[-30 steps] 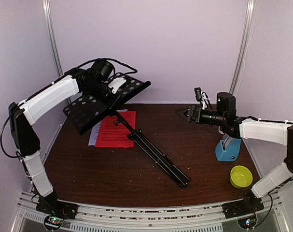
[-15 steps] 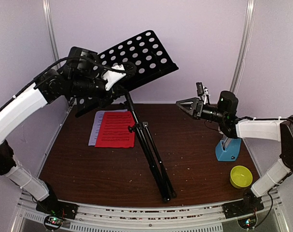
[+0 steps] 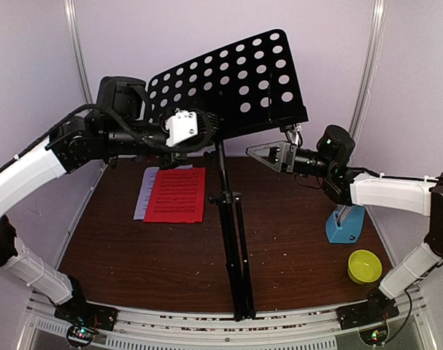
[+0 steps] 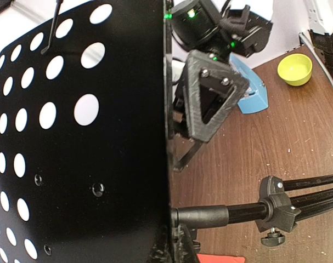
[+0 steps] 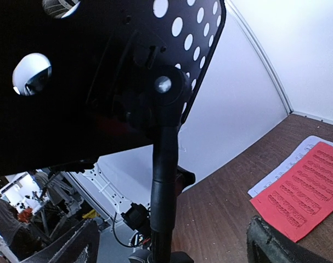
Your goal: Set up the instrument practice props
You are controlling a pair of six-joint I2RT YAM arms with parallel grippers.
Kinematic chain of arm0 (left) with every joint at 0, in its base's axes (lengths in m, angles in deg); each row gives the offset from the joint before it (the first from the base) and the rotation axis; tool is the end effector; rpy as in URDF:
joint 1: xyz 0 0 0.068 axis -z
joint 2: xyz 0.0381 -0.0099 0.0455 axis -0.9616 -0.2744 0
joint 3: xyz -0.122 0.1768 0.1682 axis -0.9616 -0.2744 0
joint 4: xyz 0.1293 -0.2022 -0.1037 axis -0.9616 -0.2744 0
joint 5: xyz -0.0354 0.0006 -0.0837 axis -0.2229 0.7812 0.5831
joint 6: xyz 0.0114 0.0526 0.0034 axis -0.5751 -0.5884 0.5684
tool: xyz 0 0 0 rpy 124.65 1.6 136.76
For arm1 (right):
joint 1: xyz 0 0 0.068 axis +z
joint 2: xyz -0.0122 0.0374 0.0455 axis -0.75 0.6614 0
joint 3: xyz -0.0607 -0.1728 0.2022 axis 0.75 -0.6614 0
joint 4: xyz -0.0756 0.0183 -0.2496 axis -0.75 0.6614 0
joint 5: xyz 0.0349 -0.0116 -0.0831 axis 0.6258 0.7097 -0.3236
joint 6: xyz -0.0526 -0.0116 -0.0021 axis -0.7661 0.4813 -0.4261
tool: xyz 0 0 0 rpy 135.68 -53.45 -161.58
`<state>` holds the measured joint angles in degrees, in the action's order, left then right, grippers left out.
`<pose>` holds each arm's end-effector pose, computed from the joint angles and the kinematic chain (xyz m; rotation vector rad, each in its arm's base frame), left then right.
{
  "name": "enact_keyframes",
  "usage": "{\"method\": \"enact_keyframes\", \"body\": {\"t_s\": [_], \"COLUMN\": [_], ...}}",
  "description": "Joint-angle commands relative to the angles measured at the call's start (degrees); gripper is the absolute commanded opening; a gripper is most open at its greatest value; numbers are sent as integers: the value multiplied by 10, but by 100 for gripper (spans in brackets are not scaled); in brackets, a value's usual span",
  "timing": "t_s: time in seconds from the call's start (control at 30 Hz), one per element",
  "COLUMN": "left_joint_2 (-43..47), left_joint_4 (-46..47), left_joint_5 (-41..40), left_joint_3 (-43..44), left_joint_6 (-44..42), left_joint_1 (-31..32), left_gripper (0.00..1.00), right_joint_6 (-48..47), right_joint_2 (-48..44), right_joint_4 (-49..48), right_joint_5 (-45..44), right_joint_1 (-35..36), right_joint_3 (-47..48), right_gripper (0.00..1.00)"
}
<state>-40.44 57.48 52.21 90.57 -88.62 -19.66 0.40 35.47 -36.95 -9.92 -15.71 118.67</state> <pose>0.1743 -0.2505 0.4495 1.4575 1.2067 -0.2622 0.2667 0.2065 0.3297 -0.7689 1.5171 1.6538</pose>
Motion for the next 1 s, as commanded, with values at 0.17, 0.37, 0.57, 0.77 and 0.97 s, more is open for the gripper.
{"method": "enact_keyframes", "body": {"t_s": [0.17, 0.37, 0.57, 0.77, 0.97], "left_joint_2": [44, 43, 36, 28, 24], "left_joint_4": [191, 196, 196, 195, 198], "left_joint_5": [-18, -20, -28, -47, -51], "left_joint_3": [22, 23, 26, 26, 28], "left_joint_6": [-124, -140, -164, -192, -206], "left_joint_1": [49, 62, 69, 77, 77], "left_gripper": [0, 0, 0, 0, 0], "right_joint_6": [57, 12, 14, 7, 13], "right_joint_2": [26, 25, 26, 25, 27], "right_joint_4": [-41, 34, 50, 74, 81], "right_joint_5": [15, -6, -17, -24, -24], "right_joint_1": [45, 62, 68, 74, 86], "right_joint_3": [43, 58, 63, 73, 75], "right_gripper": [84, 75, 62, 49, 36]}}
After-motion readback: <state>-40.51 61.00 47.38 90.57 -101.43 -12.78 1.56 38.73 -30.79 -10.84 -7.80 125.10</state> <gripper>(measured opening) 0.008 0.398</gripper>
